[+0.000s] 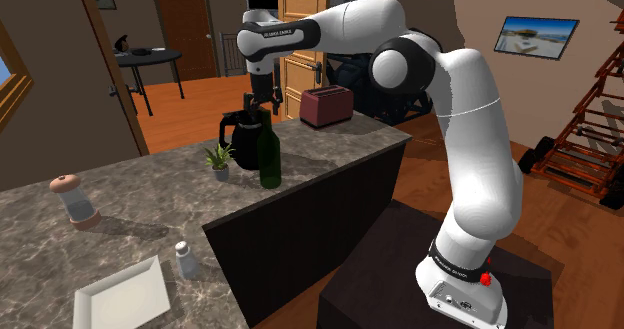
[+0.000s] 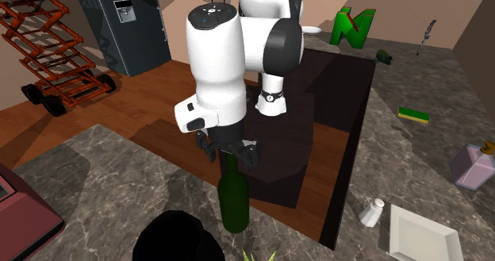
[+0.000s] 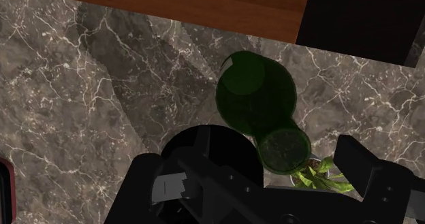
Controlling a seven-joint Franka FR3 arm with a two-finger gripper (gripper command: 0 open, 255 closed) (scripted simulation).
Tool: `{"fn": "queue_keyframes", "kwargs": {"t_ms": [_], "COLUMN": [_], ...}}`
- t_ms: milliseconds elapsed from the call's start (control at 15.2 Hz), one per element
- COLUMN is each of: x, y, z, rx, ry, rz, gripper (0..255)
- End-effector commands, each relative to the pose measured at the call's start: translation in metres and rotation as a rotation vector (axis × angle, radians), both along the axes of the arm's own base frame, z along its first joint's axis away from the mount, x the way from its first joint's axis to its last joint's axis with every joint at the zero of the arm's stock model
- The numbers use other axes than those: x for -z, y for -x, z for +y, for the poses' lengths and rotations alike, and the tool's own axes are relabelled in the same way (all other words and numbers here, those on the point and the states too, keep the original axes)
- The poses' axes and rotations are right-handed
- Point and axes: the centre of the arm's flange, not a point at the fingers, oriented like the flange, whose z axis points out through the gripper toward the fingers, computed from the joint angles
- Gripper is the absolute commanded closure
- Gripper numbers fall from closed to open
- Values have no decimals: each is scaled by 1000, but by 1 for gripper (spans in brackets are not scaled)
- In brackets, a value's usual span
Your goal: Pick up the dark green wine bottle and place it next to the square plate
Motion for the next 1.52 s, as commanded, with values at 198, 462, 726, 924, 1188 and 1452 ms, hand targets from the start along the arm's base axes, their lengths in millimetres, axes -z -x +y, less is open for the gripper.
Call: {"fn": "queue_keyframes", "kwargs": {"t_ms": [198,462,726,924,1188,1452], "x": [0,0,-11,-26,-47,-69], "y": [0,0,0,0,0,0], "z": [0,0,0,0,0,0], "rx": [0,0,0,0,0,0], "ry": [0,0,0,0,0,0], "rz": [0,0,0,0,0,0], "gripper": [255,255,255,255,255,255]}}
